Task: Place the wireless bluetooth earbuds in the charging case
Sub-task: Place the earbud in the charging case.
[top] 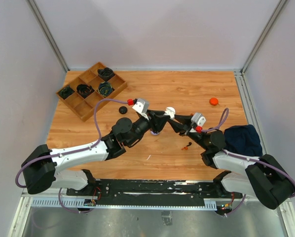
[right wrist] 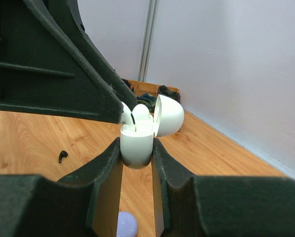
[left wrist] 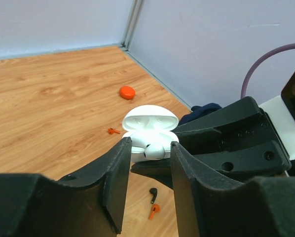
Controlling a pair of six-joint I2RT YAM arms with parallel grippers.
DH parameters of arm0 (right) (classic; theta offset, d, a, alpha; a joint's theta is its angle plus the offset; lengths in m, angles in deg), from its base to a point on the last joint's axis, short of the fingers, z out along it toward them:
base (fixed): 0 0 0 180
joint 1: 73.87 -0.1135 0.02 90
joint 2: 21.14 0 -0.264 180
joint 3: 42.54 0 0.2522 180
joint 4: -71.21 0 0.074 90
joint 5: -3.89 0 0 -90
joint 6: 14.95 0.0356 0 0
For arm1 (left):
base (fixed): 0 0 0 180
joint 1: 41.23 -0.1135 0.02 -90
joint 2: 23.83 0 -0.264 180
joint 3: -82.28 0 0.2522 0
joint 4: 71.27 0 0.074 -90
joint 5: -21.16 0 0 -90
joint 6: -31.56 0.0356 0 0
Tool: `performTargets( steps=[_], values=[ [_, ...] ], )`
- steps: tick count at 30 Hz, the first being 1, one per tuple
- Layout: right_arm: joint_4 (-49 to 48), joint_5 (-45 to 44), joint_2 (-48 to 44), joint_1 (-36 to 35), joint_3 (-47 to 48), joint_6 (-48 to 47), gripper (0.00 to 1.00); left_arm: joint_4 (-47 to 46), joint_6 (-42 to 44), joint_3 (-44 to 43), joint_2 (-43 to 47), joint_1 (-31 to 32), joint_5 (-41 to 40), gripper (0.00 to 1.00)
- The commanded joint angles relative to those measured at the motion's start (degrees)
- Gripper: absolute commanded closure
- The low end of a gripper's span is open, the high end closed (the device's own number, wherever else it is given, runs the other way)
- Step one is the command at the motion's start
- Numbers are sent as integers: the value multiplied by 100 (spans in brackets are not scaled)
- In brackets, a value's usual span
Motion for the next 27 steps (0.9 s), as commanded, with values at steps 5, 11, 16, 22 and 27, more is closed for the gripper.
performTargets(
  steps=[5, 11, 16, 22, 27],
  values=[
    [-346, -32, -142, 2, 32, -42, 99, 652, -390, -347, 184, 79, 383, 53],
    [-350, -28, -179, 3, 16, -42, 99, 966, -725, -490, 194, 83, 943, 51],
    [-305, -32, -265, 5, 0, -60, 99, 1144, -856, -510, 276, 80, 1100, 48],
    [-309, -6, -289, -1, -1, -26, 99, 1311, -912, -705, 226, 84, 1299, 44],
    [-275, -2, -340, 1, -20, -24, 99, 1318, -968, -827, 170, 84, 1366, 43]
  ],
)
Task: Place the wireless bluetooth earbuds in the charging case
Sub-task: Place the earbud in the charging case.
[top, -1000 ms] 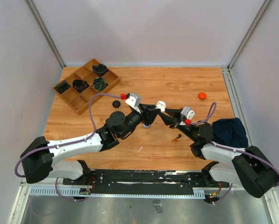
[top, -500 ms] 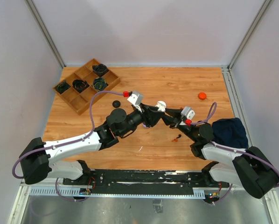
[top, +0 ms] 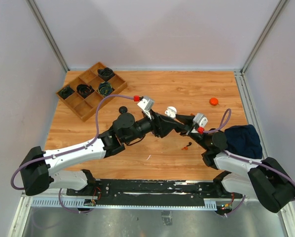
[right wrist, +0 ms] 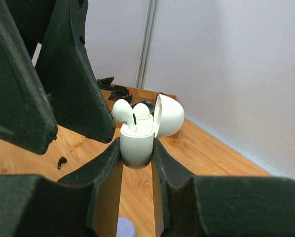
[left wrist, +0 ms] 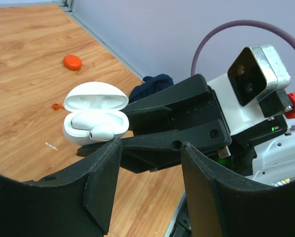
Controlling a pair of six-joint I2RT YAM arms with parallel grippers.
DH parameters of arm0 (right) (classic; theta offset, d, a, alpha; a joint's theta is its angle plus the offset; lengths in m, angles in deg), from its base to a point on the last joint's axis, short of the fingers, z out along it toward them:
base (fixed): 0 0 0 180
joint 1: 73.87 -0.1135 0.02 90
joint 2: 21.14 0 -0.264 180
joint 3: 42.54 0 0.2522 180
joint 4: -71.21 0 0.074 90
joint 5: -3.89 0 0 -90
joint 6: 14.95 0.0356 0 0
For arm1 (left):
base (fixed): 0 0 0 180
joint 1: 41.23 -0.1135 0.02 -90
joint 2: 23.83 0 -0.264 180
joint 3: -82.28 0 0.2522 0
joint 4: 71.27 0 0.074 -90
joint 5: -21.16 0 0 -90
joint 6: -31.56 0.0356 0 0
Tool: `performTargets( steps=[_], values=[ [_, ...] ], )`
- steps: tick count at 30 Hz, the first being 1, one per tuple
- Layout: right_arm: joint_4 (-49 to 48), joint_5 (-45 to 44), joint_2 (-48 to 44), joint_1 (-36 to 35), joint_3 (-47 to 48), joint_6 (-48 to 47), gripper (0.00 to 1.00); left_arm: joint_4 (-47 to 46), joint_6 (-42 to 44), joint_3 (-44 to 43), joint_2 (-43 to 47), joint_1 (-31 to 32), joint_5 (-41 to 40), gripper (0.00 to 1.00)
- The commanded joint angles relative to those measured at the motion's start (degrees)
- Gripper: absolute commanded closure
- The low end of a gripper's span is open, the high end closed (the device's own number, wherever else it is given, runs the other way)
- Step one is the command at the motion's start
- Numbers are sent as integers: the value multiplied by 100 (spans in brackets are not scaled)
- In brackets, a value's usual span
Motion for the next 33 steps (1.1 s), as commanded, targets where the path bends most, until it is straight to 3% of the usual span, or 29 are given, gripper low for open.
performTargets(
  steps=[1, 18, 33],
  values=[
    [-293, 10, -146, 1, -17, -22, 99, 6, -74, -274, -16, 56, 152, 43],
    [-193, -104, -187, 3, -7, -66, 99, 1757, 162, -952, 296, 43, -522, 36],
    [-188, -62, -165, 1, 12, 4, 99, 1801, 139, -1253, 62, -173, -205, 36]
  ],
)
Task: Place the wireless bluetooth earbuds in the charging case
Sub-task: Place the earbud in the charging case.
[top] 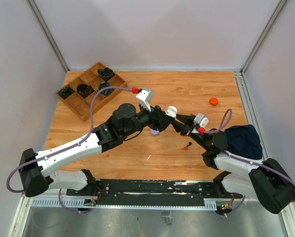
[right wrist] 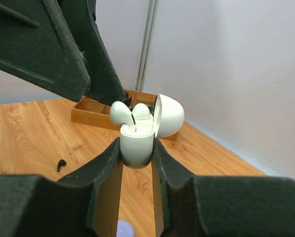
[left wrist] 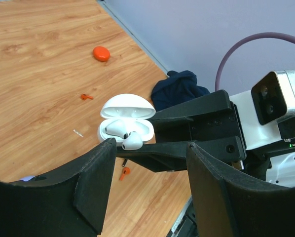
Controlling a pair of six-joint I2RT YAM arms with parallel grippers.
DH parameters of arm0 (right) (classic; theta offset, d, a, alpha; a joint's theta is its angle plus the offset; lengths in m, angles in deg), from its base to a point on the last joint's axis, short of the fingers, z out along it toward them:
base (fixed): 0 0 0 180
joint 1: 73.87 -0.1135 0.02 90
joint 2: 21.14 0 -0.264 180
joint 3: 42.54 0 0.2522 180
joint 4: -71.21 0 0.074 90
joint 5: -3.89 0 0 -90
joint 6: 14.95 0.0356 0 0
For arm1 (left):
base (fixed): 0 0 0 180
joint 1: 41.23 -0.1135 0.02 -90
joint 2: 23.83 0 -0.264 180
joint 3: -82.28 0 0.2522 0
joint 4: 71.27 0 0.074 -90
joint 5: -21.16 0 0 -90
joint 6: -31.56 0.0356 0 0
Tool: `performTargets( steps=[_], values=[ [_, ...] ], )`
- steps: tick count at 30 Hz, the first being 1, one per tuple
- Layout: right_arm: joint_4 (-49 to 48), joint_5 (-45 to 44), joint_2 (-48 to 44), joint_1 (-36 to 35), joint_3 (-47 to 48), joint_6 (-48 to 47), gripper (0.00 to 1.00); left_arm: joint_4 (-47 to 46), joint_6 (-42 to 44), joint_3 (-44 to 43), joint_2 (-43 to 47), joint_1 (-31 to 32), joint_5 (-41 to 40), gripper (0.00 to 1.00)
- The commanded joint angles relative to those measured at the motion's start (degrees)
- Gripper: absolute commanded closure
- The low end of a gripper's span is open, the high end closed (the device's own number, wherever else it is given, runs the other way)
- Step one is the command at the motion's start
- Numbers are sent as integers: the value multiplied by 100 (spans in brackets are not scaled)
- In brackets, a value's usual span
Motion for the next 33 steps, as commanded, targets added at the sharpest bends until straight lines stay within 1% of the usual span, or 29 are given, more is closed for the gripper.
performTargets(
  steps=[1, 13, 20, 29, 33],
  values=[
    [-196, -36, -63, 1, 13, 10, 99, -33, 56, -184, -26, -35, 179, 36],
    [-227, -41, -69, 1, 4, 22, 99, -43, -41, -332, -145, -37, 759, 39],
    [-228, -25, -70, 2, 21, 33, 99, -69, -64, -433, -310, -36, 920, 39],
    [-193, -6, -81, 5, 9, 24, 99, -3, 23, -570, -356, -46, 724, 39],
    [-134, 68, -64, 12, 21, 47, 99, 158, 68, -521, -160, -238, 735, 38]
  ],
)
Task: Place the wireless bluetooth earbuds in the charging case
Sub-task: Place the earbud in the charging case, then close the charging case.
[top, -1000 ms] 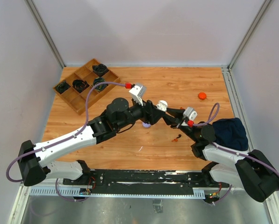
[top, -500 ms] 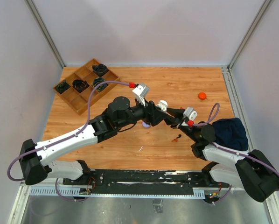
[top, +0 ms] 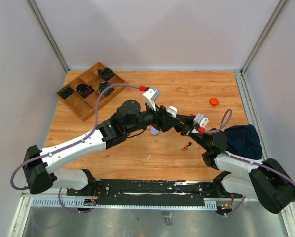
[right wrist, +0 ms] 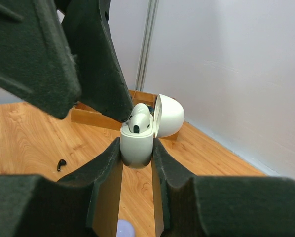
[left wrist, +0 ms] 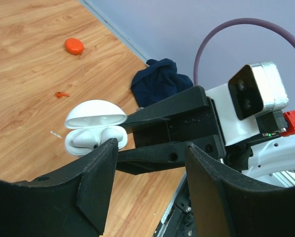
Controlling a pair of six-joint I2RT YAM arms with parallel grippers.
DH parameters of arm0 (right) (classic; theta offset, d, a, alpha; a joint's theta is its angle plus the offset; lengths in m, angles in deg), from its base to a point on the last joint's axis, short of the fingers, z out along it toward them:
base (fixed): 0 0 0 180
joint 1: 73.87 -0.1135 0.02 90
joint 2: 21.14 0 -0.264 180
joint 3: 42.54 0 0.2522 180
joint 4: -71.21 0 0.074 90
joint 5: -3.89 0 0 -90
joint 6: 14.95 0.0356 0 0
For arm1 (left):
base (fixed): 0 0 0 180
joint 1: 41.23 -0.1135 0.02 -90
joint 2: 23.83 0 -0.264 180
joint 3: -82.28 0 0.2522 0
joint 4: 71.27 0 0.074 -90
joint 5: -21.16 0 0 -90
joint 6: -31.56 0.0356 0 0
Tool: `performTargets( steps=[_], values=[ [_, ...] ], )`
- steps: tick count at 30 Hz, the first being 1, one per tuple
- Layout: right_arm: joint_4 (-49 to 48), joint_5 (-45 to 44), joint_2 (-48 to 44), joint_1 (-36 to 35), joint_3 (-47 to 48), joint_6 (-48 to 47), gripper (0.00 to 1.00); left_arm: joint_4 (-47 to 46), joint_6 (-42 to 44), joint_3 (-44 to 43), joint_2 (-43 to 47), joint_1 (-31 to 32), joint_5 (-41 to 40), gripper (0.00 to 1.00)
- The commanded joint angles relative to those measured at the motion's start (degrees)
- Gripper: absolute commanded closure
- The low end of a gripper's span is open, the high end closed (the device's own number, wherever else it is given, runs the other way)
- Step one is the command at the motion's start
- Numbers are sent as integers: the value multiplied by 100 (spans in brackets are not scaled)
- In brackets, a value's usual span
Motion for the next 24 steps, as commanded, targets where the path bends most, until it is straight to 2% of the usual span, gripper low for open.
performTargets(
  steps=[1, 9, 16, 19, 24],
  values=[
    [-129, 95, -55, 11, 24, 66, 99, 135, 80, -99, 280, -264, 12, 38],
    [2, 526, 102, 28, 189, 229, 99, 249, -91, 379, 799, -1268, 865, 34],
    [-53, 970, 347, 41, 386, 493, 99, 254, -170, 525, 769, -1892, 1882, 28],
    [-27, 1161, 427, 45, 481, 566, 99, 73, -286, 567, 628, -2043, 2547, 27],
    [-21, 1453, 616, 55, 662, 744, 99, -221, -422, 603, 383, -2116, 3178, 25]
  ],
)
